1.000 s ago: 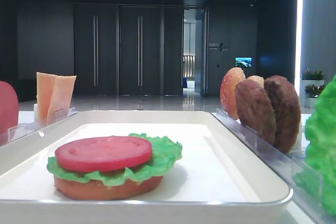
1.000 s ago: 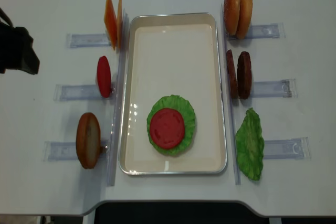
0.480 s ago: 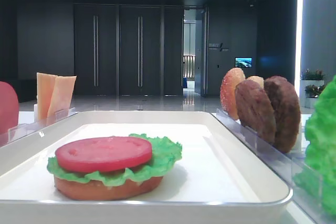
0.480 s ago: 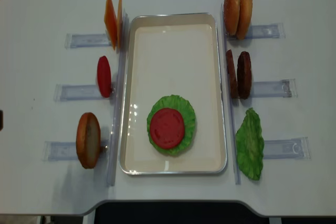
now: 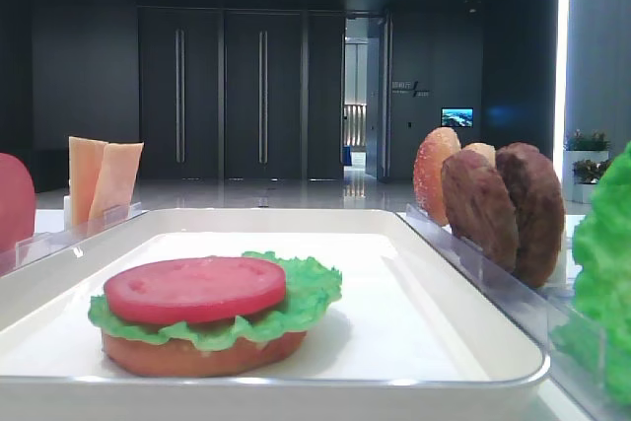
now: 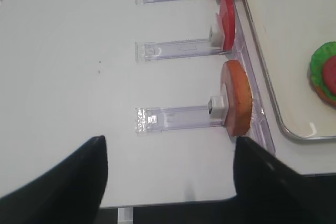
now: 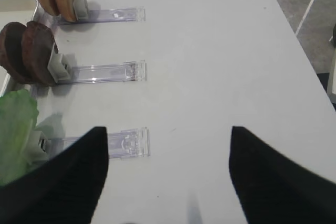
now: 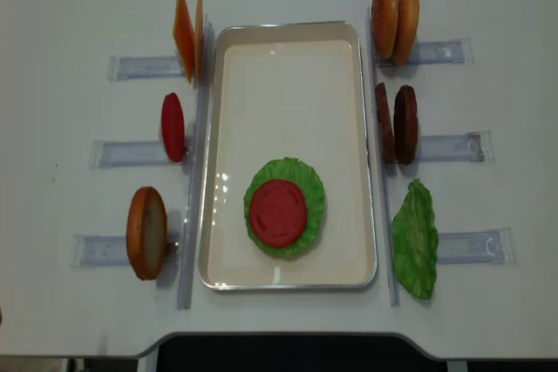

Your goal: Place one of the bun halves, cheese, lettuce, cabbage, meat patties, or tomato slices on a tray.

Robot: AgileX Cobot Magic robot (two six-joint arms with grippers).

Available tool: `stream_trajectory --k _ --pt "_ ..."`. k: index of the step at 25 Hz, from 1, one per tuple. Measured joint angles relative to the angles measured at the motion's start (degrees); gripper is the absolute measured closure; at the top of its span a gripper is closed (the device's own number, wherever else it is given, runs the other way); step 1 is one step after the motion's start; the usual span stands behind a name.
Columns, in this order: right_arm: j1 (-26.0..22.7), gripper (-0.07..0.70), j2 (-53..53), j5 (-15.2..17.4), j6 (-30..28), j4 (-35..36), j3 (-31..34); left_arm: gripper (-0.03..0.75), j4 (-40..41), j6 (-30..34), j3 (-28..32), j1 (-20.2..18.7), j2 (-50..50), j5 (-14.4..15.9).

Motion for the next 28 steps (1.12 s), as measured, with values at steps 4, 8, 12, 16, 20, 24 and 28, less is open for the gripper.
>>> stream_trajectory --k 4,8,12,16,20,24,28 --pt "0.00 0.165 0.00 0.00 0.00 0.00 0.00 0.145 0.00 -0.06 3.27 0.00 -5.95 -0.14" --pt "0.00 0.165 0.00 0.00 0.00 0.00 0.00 0.145 0.00 -1.78 6.48 0.00 -7.30 -1.70" --pt "0.00 0.165 0.00 0.00 0.00 0.00 0.00 0.145 -0.34 -2.16 8.93 0.00 -7.30 -4.81" --pt "0.00 0.165 0.00 0.00 0.00 0.00 0.00 0.145 -0.70 -2.33 10.42 0.00 -7.30 -7.50" --pt "0.00 0.165 0.00 0.00 0.00 0.00 0.00 0.145 -0.70 -2.33 10.44 0.00 -7.30 -8.29" --pt "0.00 0.165 0.00 0.00 0.00 0.00 0.00 0.145 -0.72 -2.33 10.48 0.00 -7.30 -8.34" --pt "0.00 0.165 0.00 0.00 0.00 0.00 0.00 0.145 -0.77 -2.33 10.54 0.00 -7.30 -8.39"
